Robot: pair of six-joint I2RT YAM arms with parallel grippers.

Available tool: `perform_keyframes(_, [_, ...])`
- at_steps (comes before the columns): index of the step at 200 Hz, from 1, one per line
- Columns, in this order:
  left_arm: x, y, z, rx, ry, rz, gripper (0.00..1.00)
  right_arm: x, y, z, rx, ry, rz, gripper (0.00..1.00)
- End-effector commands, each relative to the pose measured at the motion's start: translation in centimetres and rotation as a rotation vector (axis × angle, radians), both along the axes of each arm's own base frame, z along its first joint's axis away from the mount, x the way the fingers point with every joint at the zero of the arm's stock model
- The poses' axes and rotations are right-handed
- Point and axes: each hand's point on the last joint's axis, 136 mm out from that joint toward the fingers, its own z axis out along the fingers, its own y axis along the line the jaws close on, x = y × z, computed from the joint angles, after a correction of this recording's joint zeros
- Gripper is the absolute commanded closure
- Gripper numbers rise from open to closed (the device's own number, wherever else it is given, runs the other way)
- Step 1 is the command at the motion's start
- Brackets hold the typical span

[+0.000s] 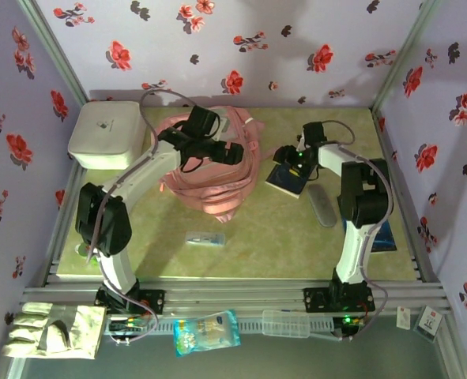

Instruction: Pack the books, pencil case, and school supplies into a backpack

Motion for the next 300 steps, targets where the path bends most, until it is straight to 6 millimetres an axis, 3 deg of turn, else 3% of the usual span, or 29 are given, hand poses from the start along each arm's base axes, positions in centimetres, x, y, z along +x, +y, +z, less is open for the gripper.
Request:
perform_keyframes(1, [-0.1, -1.7, 0.5, -0.038, 0.01, -0.021, 0.0, -6.6, 1.4, -3.3, 0.003, 0.207, 0.033, 0.27])
perform_keyframes(27, [-0.5, -2.6, 0.1, -0.04, 0.025, -0.035, 0.0, -10.1, 2.0, -3.3, 0.017, 0.244, 0.057, 0.28])
perform_keyframes(45, [-0.9, -3.3, -0.1, -0.042, 0.031, -0.05, 0.0, -11.3, 2.0, -2.1, 0.027, 0.24, 0.074, 0.29])
perform_keyframes(73, [-1.3, -4.8, -0.5, -0.039, 0.044, -0.072, 0.0, -10.3, 1.2, 2.1, -0.001, 0.114, 0.045, 0.29])
perform_keyframes(99, [-2.1, -6.9, -1.0, -0.044, 0.061, -0.098, 0.01, -9.0, -2.1, 4.2, -0.147, 0.021, -0.089, 0.31])
perform_keyframes(116, [-2.7, -8.5, -1.9, -0.048, 0.09, -0.102, 0.04, -9.2, -4.0, 3.7, -0.232, 0.022, -0.158, 0.36])
perform_keyframes(151, [-4.3, -11.5, -4.1, -0.036, 0.14, -0.116, 0.16, -10.6, -6.1, 1.7, -0.321, 0.086, -0.223, 0.45])
perform_keyframes(234, [-5.6, -14.5, -10.3, 0.116, 0.18, -0.166, 0.38, -11.7, -6.1, -1.6, -0.314, 0.19, -0.236, 0.53])
perform_keyframes(300, [-5.8, -15.2, -14.9, 0.203, 0.234, -0.201, 0.48, -11.9, -6.5, -2.2, -0.337, 0.21, -0.236, 0.51])
